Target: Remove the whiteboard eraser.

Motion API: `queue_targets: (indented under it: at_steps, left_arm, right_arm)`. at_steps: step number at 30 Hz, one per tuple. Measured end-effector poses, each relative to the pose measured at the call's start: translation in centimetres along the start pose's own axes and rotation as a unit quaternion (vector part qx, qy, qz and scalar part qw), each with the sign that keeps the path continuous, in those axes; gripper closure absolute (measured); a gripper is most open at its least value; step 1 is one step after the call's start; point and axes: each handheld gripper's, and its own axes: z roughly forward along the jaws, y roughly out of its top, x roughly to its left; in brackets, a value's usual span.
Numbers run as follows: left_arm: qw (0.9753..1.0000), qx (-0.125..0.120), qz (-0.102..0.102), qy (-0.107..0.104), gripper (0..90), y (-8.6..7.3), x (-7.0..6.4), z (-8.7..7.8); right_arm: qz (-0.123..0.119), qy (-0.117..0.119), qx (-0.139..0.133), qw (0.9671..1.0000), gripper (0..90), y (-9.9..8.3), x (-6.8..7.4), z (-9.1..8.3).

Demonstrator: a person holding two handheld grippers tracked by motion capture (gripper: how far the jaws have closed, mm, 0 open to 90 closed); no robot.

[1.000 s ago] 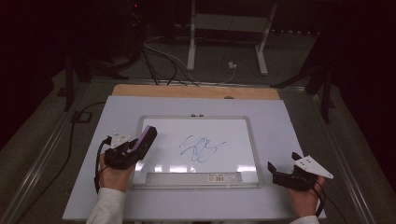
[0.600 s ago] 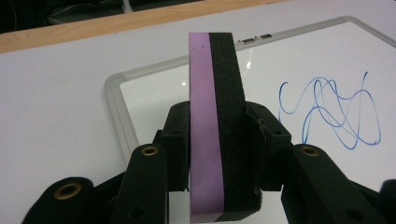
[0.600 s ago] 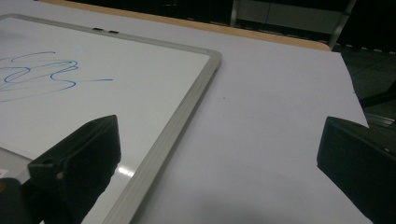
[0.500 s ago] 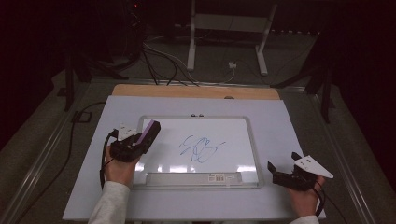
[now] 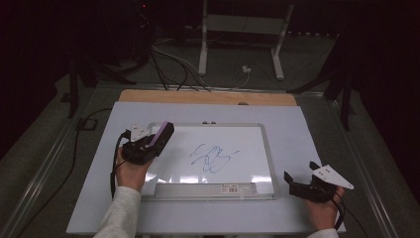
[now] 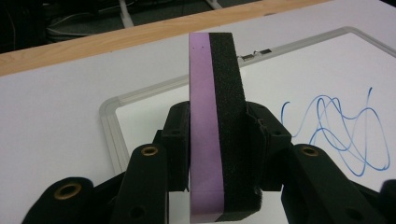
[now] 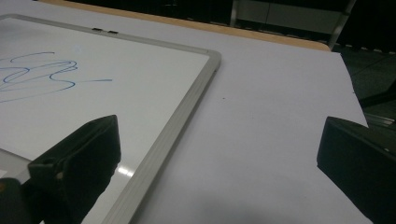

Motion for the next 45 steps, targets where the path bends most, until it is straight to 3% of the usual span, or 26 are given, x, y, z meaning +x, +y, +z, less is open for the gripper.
queue_targets:
  at_steps: [23, 31, 45]
  left_arm:
    - [0.9994, 0.026, 0.019, 0.011, 64.9, 0.2, -0.9, 3.4]
    - [0.9983, 0.037, 0.043, 0.014, 64.9, 0.2, -1.7, 4.6]
    - [0.9966, 0.05, 0.062, 0.019, 64.7, 0.3, -2.7, 6.1]
  right_arm:
    - [-0.001, 0.002, 0.002, 1.0, 0.0, 0.0, 0.0, 0.1]
    - [-0.001, 0.002, 0.003, 1.0, 0.0, 0.0, 0.0, 0.2]
    - [-0.002, 0.003, 0.004, 1.0, 0.0, 0.0, 0.1, 0.3]
